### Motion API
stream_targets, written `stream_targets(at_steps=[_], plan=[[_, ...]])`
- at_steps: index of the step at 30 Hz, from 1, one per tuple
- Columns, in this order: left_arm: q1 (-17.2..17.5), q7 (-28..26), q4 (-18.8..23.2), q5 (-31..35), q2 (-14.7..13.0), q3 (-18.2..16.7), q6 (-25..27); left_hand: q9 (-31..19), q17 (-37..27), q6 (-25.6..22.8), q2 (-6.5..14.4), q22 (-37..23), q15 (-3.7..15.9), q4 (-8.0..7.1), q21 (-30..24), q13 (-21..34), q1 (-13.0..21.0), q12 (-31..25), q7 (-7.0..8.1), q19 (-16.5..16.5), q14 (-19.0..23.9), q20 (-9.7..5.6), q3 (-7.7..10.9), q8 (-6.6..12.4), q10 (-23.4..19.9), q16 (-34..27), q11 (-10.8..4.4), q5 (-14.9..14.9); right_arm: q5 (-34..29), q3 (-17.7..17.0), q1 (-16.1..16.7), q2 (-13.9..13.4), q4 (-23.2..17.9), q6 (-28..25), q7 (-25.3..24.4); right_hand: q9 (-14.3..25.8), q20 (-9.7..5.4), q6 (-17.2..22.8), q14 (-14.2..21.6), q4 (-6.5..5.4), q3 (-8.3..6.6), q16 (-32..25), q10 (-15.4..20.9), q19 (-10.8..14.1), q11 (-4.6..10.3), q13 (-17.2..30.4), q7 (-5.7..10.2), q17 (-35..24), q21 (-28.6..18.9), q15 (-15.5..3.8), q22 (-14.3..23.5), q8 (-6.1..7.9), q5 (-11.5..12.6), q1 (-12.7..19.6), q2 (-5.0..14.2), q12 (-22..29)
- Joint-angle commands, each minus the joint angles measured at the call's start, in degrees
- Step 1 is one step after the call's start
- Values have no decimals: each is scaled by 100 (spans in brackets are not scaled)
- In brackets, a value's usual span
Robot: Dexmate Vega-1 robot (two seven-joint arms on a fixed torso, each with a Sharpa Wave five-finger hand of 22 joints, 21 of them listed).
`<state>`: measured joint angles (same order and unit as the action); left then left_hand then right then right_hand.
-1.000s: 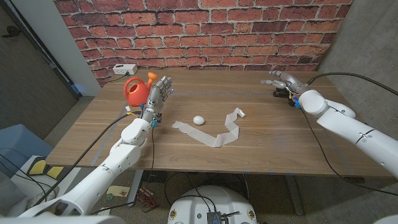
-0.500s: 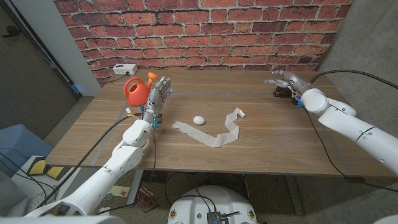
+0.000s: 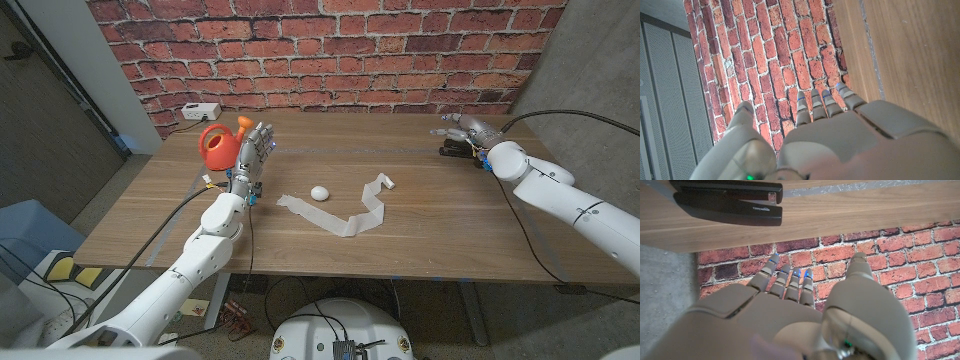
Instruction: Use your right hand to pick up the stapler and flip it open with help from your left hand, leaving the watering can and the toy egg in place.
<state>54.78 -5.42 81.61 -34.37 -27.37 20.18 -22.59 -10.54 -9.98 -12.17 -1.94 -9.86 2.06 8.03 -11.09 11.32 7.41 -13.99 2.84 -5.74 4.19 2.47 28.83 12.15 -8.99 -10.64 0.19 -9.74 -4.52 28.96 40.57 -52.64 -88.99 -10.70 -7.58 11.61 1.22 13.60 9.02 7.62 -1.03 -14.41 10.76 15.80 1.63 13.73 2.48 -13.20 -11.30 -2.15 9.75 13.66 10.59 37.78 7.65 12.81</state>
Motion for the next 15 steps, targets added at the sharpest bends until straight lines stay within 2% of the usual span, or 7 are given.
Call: stream_targets(at_steps=[1,7,9,15], plan=[[15,-142,8,34,72,-15,-12,-11,-12,-31,50,-21,6,11,-42,28,-12,-9,7,-54,33,0,-6,-2,-61,-42,12,-25,-147,86,-157,6,209,28,74,22,13,6,76,19,-51,-72,29,96,39,41,48,-68,-44,-439,14,-13,-10,39,77,53],[40,-202,56,68,64,-6,25,-12,-13,-35,51,-21,0,10,-39,28,-15,-8,-10,-56,32,0,-8,-10,-70,-35,25,-25,-248,163,-260,6,322,65,146,28,-174,51,243,63,-150,-286,109,419,85,108,76,-292,-131,-536,29,-2,-12,160,95,100],[48,-210,55,71,71,-2,23,-12,-13,-35,51,-21,0,9,-39,28,-16,-6,-8,-59,31,-1,-9,-13,-69,-33,26,-25,-275,175,-276,23,362,75,120,29,-159,62,349,87,-219,-412,286,535,146,146,100,-417,-146,-596,30,-2,-8,251,120,174],[69,-259,74,99,86,2,16,-12,-14,-43,51,-21,-9,8,-37,29,-18,-8,-14,-60,32,-7,-11,-17,-81,-30,28,-25,-303,192,-325,61,471,74,97,27,-84,13,397,93,-250,-499,340,473,170,177,115,-515,-98,-633,26,-27,-11,291,106,197]])
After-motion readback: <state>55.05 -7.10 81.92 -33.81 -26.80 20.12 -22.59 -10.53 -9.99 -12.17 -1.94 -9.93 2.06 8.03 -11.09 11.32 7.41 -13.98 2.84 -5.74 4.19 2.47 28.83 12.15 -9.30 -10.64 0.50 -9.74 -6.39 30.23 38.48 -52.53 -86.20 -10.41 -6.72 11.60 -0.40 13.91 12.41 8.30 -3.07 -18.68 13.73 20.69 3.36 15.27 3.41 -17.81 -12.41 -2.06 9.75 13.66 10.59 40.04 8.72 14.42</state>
